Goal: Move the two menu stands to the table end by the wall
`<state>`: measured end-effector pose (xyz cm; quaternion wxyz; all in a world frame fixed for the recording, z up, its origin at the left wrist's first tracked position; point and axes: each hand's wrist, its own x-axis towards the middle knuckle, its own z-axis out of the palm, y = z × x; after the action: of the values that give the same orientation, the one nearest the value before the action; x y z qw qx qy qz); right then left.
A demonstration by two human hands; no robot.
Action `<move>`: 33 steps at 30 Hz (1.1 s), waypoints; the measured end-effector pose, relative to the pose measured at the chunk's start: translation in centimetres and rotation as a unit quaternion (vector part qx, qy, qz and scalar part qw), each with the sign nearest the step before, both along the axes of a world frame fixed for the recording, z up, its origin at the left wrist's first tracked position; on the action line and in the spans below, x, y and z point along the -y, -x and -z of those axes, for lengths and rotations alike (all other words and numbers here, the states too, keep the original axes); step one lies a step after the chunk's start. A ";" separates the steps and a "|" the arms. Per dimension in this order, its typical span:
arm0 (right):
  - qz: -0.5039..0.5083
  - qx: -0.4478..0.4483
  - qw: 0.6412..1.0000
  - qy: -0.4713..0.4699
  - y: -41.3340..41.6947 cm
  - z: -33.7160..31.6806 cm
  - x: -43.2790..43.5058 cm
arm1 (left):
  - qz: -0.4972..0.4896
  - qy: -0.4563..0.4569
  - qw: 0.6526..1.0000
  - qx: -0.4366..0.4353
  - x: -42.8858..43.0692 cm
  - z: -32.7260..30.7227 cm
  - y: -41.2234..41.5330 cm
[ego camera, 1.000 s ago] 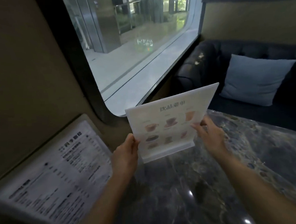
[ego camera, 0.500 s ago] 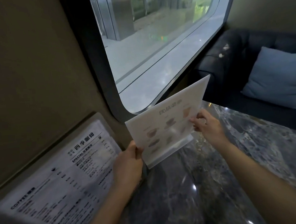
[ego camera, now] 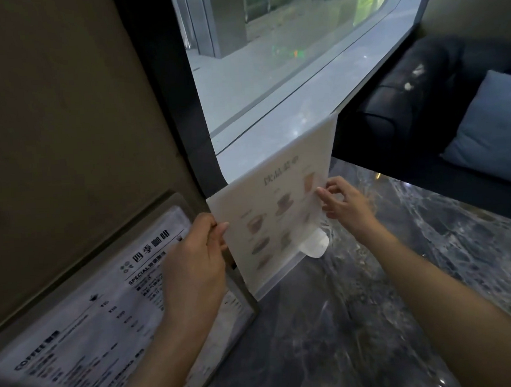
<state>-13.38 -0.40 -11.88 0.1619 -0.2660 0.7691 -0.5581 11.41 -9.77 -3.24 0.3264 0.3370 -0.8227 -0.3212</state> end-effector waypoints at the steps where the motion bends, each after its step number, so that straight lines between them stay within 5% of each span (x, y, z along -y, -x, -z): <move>1: -0.003 -0.001 1.000 0.001 0.0 0.0 0.3 | -0.006 -0.003 1.000 0.000 0.0 0.1 -0.1; 33: -0.075 0.078 0.994 -0.015 0.5 -0.1 5.5 | -0.060 0.002 0.998 -0.021 1.5 -0.1 -0.2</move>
<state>-13.86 -5.85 -11.78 0.2664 -0.2762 0.7406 -0.5517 11.61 -11.26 -3.14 0.3626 0.3780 -0.7950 -0.3060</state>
